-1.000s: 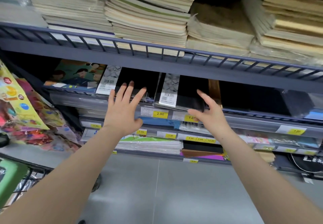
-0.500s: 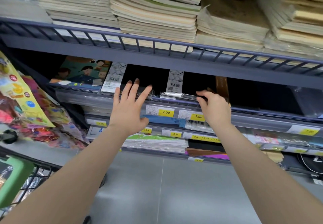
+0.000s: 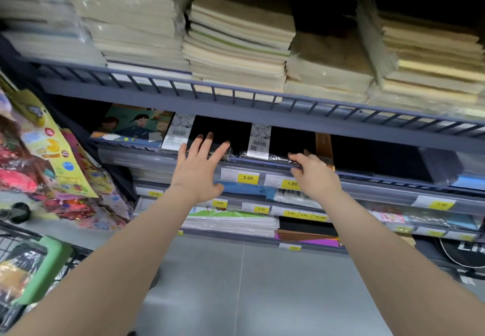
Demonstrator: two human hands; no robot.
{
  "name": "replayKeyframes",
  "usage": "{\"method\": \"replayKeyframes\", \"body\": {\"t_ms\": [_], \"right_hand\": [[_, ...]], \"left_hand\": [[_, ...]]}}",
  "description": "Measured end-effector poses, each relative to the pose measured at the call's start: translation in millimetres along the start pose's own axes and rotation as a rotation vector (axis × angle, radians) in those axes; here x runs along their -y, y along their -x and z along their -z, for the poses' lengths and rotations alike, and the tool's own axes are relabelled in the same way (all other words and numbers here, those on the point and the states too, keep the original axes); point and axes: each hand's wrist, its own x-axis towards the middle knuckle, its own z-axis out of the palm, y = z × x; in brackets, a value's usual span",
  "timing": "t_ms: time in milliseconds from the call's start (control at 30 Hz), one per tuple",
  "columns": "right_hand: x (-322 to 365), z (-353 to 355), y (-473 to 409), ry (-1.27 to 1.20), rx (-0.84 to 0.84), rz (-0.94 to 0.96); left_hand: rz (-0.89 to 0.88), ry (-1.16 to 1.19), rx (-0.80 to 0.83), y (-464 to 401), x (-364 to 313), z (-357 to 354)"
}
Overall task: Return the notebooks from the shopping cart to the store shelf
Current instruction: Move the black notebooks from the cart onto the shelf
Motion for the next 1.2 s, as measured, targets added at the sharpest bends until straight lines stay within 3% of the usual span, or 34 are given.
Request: {"method": "replayKeyframes", "body": {"t_ms": [67, 333, 833, 1033, 1200], "right_hand": [[4, 14, 5, 0.007, 0.134, 0.015], [28, 58, 80, -0.044, 0.242, 0.126], [128, 133, 266, -0.132, -0.115, 0.203], [159, 123, 317, -0.087, -0.109, 0.266], [174, 93, 360, -0.106, -0.064, 0.315]], "left_hand": [[-0.019, 0.039, 0.071, 0, 0, 21], [-0.126, 0.176, -0.094, 74, -8, 78], [-0.288, 0.187, -0.221, 223, 20, 171], [-0.262, 0.153, -0.265, 288, 50, 171], [-0.114, 0.193, -0.239, 353, 64, 163]]}}
